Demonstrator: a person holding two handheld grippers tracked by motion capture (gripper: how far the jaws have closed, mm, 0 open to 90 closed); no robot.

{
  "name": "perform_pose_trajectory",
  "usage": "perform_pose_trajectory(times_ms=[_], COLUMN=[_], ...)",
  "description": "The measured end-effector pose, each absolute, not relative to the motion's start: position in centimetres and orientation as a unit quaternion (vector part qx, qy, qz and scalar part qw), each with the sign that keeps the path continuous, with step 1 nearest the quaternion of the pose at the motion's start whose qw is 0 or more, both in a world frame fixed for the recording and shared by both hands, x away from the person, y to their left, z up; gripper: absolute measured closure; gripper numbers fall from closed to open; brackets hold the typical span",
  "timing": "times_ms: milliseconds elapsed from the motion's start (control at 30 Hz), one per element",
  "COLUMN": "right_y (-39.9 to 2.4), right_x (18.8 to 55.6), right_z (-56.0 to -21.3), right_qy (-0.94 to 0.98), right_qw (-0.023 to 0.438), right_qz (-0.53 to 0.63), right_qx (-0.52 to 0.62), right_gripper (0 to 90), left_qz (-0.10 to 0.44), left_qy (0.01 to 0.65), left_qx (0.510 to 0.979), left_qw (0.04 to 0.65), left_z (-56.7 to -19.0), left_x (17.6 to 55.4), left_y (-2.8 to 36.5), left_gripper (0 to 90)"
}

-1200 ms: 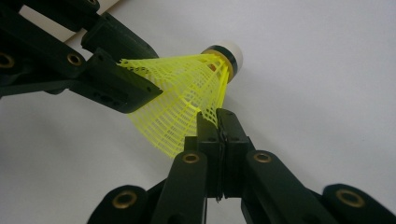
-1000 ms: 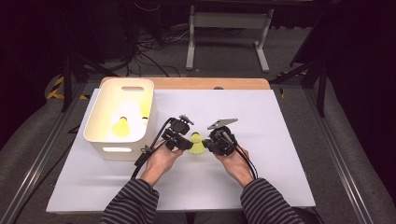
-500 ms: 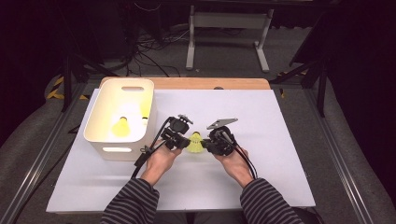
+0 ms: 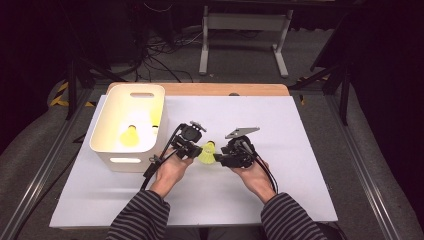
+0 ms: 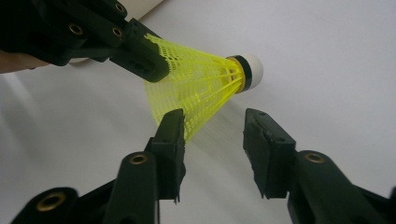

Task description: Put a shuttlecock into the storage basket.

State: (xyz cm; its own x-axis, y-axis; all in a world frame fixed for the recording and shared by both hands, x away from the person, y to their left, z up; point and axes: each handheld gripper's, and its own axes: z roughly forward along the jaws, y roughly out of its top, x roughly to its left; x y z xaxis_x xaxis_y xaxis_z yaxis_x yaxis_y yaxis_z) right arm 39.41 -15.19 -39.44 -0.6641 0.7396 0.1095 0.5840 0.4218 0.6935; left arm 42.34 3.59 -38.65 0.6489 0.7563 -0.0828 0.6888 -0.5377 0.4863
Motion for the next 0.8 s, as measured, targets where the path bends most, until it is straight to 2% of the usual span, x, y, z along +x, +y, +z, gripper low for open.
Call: perform_pose_trajectory(times_ms=[133,433,567,800], right_y=[-16.0,-18.0,-19.1,-20.3], right_x=[38.9,38.1,37.7,37.2], right_z=[-39.0,-38.3,-38.4,-38.4], right_qy=[0.832,0.825,0.822,0.817], right_qw=[0.116,0.149,0.166,0.170], right_qz=[0.375,0.395,0.405,0.417], right_qx=[0.392,0.375,0.364,0.361], right_gripper=[50.8,46.6,40.6,33.7], left_qz=[0.071,0.064,0.067,0.064], left_qy=[0.413,0.416,0.410,0.409], left_qx=[0.873,0.874,0.876,0.877], left_qw=[0.249,0.245,0.244,0.245], left_z=[-38.5,-38.5,-38.4,-38.2], left_x=[42.4,42.5,42.5,42.3], left_y=[3.7,3.8,3.9,3.9], left_gripper=[89.9,89.9,89.9,89.9])
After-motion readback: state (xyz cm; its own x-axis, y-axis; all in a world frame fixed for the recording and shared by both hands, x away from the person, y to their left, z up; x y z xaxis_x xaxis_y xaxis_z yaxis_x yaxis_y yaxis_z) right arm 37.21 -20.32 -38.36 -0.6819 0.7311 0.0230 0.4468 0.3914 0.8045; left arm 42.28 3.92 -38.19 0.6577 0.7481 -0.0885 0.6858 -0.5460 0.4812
